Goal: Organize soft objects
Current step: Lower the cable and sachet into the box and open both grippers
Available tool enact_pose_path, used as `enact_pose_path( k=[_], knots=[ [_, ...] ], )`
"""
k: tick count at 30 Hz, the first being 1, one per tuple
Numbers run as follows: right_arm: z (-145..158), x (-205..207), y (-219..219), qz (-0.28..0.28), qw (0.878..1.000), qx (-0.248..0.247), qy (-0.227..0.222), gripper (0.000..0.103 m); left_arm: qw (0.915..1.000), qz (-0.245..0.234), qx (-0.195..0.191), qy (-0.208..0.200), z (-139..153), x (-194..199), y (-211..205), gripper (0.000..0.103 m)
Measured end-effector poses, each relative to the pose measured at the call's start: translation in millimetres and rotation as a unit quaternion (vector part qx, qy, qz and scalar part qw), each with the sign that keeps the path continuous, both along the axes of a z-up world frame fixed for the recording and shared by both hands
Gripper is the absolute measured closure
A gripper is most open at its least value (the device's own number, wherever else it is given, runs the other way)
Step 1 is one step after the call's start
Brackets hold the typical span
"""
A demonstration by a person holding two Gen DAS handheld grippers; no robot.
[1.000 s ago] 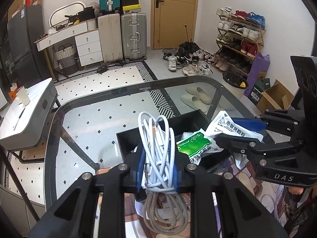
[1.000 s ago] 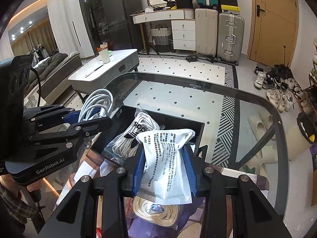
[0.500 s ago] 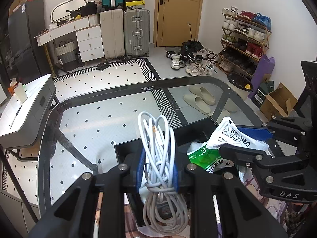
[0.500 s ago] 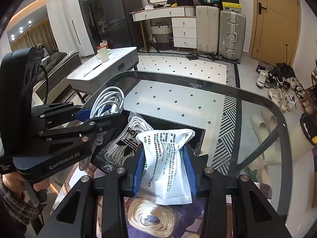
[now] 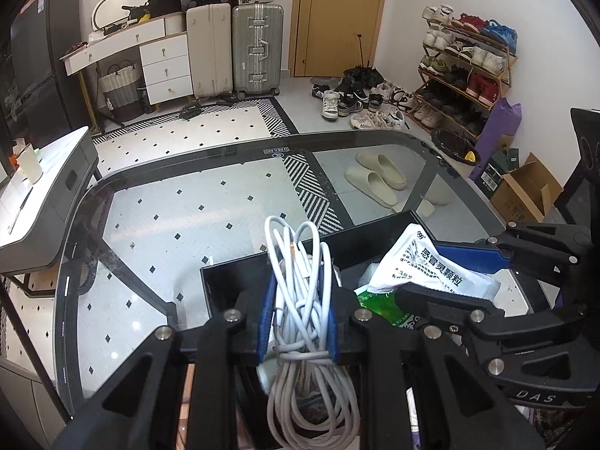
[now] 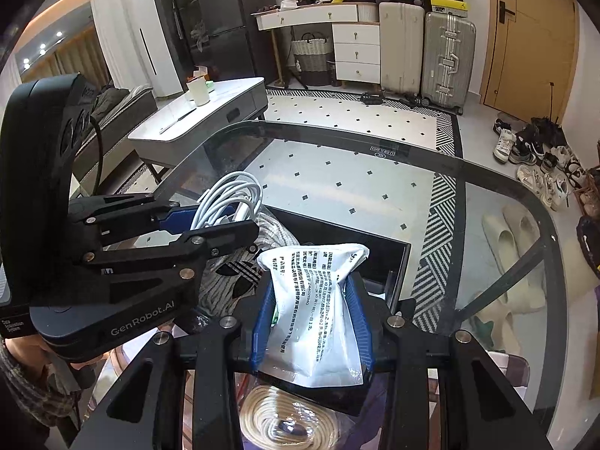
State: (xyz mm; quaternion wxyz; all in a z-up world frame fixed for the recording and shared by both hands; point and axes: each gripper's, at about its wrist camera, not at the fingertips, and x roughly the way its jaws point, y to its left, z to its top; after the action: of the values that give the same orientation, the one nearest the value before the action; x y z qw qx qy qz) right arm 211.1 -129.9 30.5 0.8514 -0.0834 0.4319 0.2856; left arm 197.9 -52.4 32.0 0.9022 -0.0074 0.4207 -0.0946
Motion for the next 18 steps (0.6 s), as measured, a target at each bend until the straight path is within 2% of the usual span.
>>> enact_pose_path(
  k=[6, 10, 12, 15, 18],
  knots=[
    [-10.7, 5.4, 3.1, 0.004, 1.000, -0.011, 0.008, 0.065, 0.9999, -0.003, -0.007, 0.010, -0.2, 4.6, 2.7, 0.080],
    [-12.2, 4.3, 2.3, 0.011, 1.000, -0.007, 0.009, 0.057, 0.9999, -0.007, 0.001, 0.009, -0.1, 2.9, 1.0, 0.077],
    [-11.0, 3.2, 2.2, 0.012, 1.000, -0.005, 0.009, 0.053, 0.9999, -0.010, 0.004, 0.007, 0.2, 0.6, -0.4, 0.065],
    [-8.7, -0.1, -0.9, 0.011, 1.000, -0.004, 0.009, 0.051, 0.9999, -0.010, 0.004, 0.004, 2.3, -2.3, 1.0, 0.056],
    [-6.0, -2.8, -5.5, 0.007, 1.000, -0.002, 0.009, 0.048, 0.9999, -0.013, 0.005, 0.002, 4.5, -5.2, 0.2, 0.052]
  ],
)
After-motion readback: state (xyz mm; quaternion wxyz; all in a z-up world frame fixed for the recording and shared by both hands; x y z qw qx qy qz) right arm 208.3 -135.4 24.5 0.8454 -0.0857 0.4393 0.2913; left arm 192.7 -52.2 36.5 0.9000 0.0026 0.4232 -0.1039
